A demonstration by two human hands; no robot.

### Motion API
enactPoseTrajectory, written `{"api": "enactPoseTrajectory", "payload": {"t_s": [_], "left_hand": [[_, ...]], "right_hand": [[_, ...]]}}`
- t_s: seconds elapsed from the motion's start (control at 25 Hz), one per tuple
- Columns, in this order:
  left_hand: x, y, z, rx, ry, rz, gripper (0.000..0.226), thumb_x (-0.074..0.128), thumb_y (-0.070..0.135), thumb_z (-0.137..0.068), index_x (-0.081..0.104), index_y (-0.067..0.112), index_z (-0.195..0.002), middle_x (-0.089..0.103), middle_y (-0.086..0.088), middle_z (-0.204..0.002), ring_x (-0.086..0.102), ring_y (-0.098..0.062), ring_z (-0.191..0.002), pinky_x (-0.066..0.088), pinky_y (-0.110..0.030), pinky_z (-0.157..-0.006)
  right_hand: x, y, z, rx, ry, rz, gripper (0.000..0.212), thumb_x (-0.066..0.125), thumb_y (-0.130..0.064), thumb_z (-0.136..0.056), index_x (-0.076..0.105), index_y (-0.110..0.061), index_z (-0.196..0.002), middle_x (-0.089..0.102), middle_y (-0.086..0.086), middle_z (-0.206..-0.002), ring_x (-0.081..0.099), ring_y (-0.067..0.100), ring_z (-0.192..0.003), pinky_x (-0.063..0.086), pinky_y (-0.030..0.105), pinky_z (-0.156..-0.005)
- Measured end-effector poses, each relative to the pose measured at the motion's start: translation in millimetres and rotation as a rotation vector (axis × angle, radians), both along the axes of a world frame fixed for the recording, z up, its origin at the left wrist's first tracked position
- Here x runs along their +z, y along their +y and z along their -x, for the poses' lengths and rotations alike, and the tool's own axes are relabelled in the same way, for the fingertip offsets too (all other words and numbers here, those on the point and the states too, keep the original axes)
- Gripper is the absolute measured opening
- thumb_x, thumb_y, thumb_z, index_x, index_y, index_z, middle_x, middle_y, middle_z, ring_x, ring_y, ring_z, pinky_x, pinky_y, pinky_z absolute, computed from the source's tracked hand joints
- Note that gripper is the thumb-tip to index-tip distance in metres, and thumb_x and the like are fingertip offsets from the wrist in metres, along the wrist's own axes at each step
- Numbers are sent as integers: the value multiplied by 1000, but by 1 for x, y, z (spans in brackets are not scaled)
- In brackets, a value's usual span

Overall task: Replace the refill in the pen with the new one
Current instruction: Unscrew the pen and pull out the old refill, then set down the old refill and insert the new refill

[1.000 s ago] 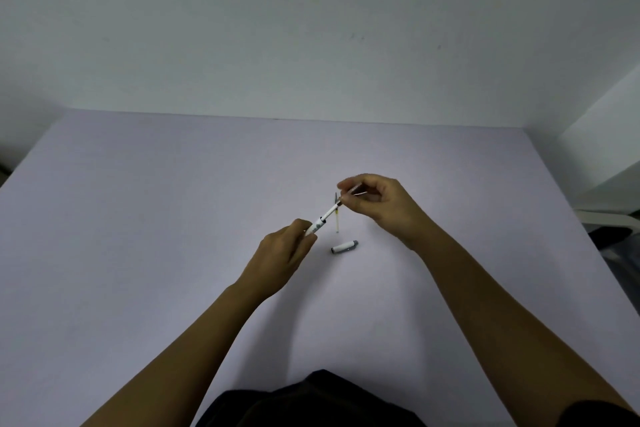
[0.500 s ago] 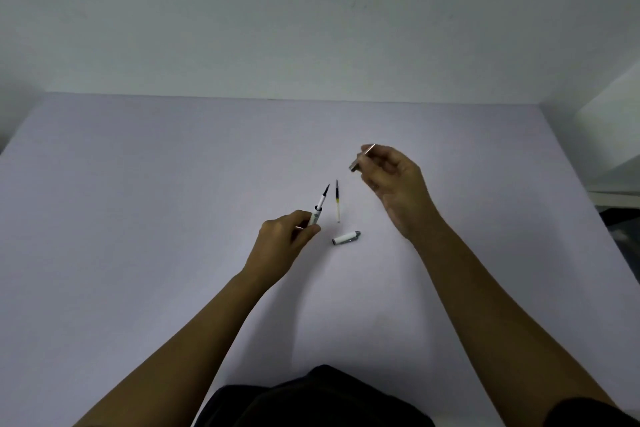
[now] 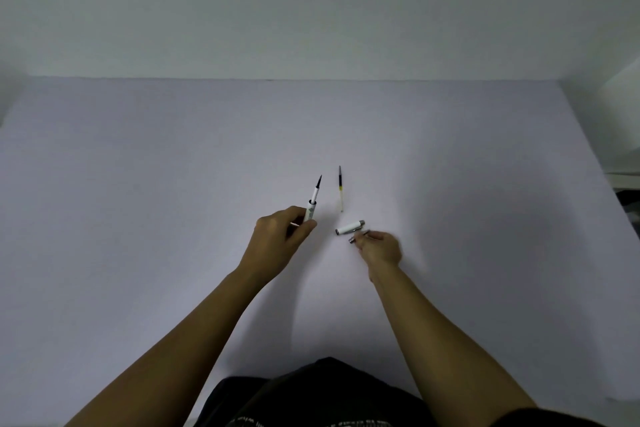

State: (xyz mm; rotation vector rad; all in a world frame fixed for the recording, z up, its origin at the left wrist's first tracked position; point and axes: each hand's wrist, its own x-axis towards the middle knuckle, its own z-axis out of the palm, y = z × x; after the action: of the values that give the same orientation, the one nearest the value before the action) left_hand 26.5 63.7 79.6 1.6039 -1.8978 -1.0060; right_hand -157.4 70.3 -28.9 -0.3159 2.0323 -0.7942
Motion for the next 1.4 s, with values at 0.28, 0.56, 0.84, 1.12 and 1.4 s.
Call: {"api": "enactPoseTrajectory", "payload": {"t_s": [0.28,0.56,0.84,1.12,1.4], "left_hand": [[0,-1,-4,15,4,22,15,60,26,-88,66,12,-93,65,1,-72,65,-19,-70,51,-28,-69],[-1,3,-2,22,17,28,15,60,25,-88,66,12,-92,64,3,-70,65,-18,-69,51,-27,-68],[5,-1,15,-32,7,78,15,60,25,-88,65,12,-92,66,3,-74,66,-18,-67,49,-24,-66],[-4,5,7,-56,-45,62,16,61,25,-88,66,10,-89,69,-4,-76,65,-22,-64,52,-36,-66],[-13,-1,-9,32,-58,-14,17,60,26,-88,66,11,-88,68,-3,-72,65,-21,-66,51,-34,-67]], "right_hand": [[-6,-4,-4,-4,60,-8,38,80,-25,-70,68,-2,-98,72,17,-98,66,27,-83,54,34,-78],[29,-6,0,-58,114,44,29,62,-35,-82,70,-7,-86,74,10,-88,67,26,-80,49,29,-69],[129,-18,-5,612,-165,491,20,59,-32,-88,69,-25,-104,70,-9,-102,65,6,-101,49,19,-90],[137,-34,-5,453,-295,643,12,61,-14,-88,69,-17,-96,70,-8,-91,66,-6,-81,50,10,-74],[92,-90,31,133,-246,487,10,61,-16,-88,68,-13,-94,65,-1,-83,62,13,-83,50,28,-84]]}}
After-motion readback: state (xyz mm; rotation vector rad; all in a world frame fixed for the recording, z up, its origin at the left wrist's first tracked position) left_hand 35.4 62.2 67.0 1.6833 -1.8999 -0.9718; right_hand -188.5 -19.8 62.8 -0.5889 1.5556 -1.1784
